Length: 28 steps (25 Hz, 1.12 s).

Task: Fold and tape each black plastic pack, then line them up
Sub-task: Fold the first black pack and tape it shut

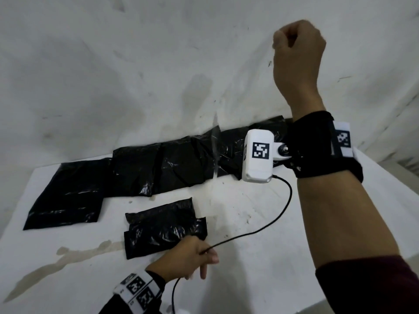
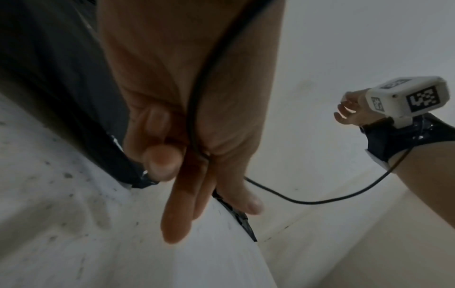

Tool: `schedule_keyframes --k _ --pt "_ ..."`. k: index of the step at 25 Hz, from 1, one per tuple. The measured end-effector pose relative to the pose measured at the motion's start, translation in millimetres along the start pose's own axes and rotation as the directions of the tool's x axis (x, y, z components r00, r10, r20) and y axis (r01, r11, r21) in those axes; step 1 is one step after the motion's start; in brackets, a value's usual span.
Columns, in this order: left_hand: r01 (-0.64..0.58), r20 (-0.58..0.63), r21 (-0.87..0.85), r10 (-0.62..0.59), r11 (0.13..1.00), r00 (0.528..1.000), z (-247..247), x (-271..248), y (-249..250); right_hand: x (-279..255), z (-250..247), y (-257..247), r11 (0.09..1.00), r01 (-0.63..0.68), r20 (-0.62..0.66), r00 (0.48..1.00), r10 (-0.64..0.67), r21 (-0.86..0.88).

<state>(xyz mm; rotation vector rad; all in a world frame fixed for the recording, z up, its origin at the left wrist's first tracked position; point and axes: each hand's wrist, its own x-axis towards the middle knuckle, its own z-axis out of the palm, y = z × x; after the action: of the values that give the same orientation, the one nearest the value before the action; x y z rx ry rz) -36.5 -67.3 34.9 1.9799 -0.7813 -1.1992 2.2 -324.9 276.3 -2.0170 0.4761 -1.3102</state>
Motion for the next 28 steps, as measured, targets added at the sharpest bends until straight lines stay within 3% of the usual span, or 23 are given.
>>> schedule_keyframes --k 2,5,8,10,12,14,15,19,22,26,28 --pt "-0.013 -0.038 0.045 0.014 0.999 0.999 -4.5 1.2 4.6 -1.6 2.8 -8.0 0.998 0.053 0.088 0.995 -0.05 -0.036" --pt "-0.056 -0.288 -0.057 0.037 0.997 0.957 -20.1 6.3 16.0 -13.6 13.0 -21.6 0.992 0.123 0.207 0.972 -0.113 -0.036" --pt "-0.191 -0.506 -0.183 0.074 0.964 0.859 -37.1 9.1 29.4 -25.8 18.4 -32.4 0.986 0.166 0.261 0.952 -0.158 -0.007" --pt "-0.309 -0.638 -0.209 0.11 0.928 0.762 -48.7 11.4 40.0 -31.2 19.6 -40.6 0.98 0.192 0.274 0.941 -0.198 0.048" --pt "-0.414 -0.732 -0.231 0.123 0.88 0.67 -61.5 14.0 47.3 -36.5 20.6 -49.8 0.971 0.211 0.298 0.925 -0.236 0.114" --pt "-0.477 -0.776 -0.253 0.119 0.842 0.62 -74.3 17.4 48.6 -40.8 22.5 -56.5 0.963 0.219 0.329 0.908 -0.26 0.157" --pt "-0.502 -0.777 -0.273 0.12 0.821 0.618 -80.3 18.2 47.4 -42.5 23.9 -58.5 0.96 0.218 0.339 0.902 -0.266 0.174" --pt "-0.579 -0.696 -0.353 0.207 0.735 0.688 -92.0 16.1 33.3 -48.4 30.4 -55.2 0.957 0.173 0.349 0.904 -0.249 0.235" --pt "-0.615 -0.664 -0.388 0.255 0.686 0.703 -91.9 9.3 17.6 -51.7 33.9 -48.0 0.966 0.118 0.359 0.912 -0.197 0.231" --pt "-0.605 -0.596 -0.487 0.266 0.63 0.757 -99.7 -10.1 -9.1 -56.1 32.6 -31.0 0.978 0.013 0.354 0.931 -0.087 0.206" --pt "-0.561 -0.572 -0.519 0.225 0.645 0.789 -105.2 -23.5 -21.9 -63.9 31.8 -18.3 0.976 -0.093 0.373 0.928 0.012 0.199"
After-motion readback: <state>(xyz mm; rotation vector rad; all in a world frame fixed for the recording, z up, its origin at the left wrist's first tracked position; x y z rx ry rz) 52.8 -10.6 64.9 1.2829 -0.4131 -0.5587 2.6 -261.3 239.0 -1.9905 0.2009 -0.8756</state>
